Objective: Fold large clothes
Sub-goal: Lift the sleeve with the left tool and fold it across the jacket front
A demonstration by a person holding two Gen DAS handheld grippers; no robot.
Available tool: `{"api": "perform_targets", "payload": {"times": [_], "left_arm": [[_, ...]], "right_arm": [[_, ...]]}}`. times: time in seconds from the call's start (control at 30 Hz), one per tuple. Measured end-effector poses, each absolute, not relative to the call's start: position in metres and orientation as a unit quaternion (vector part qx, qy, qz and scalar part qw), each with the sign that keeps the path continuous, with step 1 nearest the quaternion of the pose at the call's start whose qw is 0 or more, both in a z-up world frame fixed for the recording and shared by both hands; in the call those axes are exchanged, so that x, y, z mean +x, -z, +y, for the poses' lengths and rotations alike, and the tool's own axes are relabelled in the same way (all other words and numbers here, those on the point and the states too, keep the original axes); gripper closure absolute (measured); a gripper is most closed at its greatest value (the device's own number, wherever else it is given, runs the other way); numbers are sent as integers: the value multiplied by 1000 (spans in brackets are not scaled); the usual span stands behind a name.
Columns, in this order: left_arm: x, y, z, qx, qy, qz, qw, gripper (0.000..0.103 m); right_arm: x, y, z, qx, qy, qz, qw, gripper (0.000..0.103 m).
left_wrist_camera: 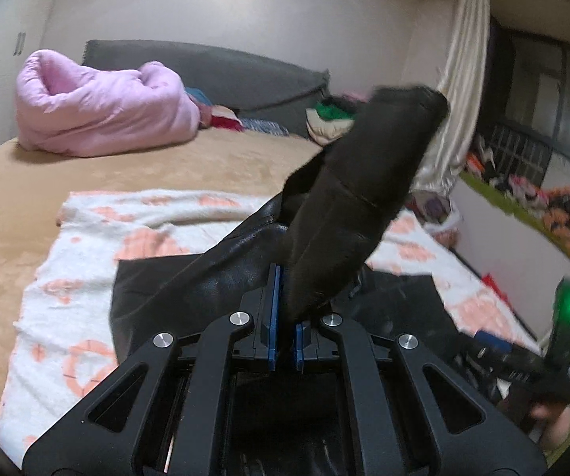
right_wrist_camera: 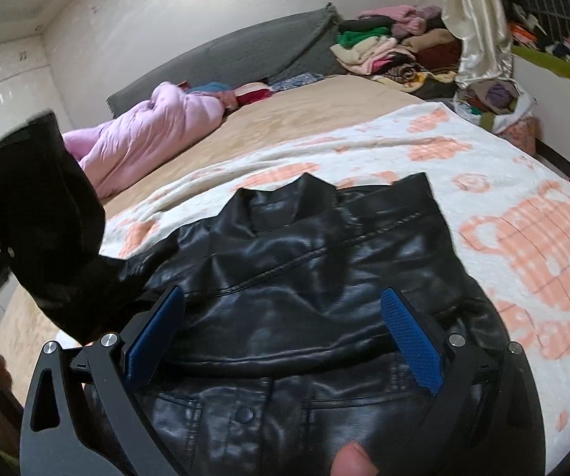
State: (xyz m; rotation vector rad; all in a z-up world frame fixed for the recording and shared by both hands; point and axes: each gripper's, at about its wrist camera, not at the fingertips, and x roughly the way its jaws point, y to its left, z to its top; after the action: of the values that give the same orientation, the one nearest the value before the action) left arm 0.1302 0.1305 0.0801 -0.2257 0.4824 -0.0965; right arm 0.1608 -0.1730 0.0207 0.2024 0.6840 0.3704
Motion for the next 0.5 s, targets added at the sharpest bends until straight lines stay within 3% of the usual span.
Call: {"api": "perform_targets", "payload": {"times": [0.5], "left_arm": [[146,-6,43,0,104,347,932,101]], "right_arm": [[169,-10,-229,185,-175,356,899,5]]}}
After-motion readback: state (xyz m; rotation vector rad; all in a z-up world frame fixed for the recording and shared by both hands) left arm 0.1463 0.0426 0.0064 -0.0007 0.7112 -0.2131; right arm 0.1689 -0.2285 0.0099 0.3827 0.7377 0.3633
